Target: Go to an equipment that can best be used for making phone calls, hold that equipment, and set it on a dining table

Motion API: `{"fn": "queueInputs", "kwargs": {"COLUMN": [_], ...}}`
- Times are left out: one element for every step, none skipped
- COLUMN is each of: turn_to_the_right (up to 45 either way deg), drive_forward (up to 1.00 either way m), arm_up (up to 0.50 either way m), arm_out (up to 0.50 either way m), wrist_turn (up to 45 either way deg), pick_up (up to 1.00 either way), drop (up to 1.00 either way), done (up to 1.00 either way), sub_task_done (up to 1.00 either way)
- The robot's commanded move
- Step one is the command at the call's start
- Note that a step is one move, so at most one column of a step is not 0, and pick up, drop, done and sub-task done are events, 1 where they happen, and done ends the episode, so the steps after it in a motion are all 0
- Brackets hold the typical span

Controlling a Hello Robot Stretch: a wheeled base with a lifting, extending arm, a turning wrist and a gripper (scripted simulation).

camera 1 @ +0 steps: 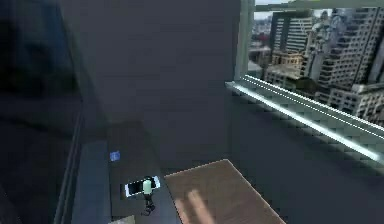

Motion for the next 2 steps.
{"fn": "queueInputs", "kwargs": {"turn_to_the_right": [-45.0, -45.0], "drive_forward": [0.00, 0.00], "arm_up": [0.00, 0.00], "arm_out": [0.00, 0.00], "wrist_turn": [0.0, 0.0], "pick_up": [0.00, 0.00], "drop": [0.00, 0.00], "done": [0.00, 0.00], "sub_task_done": [0.00, 0.00]}}
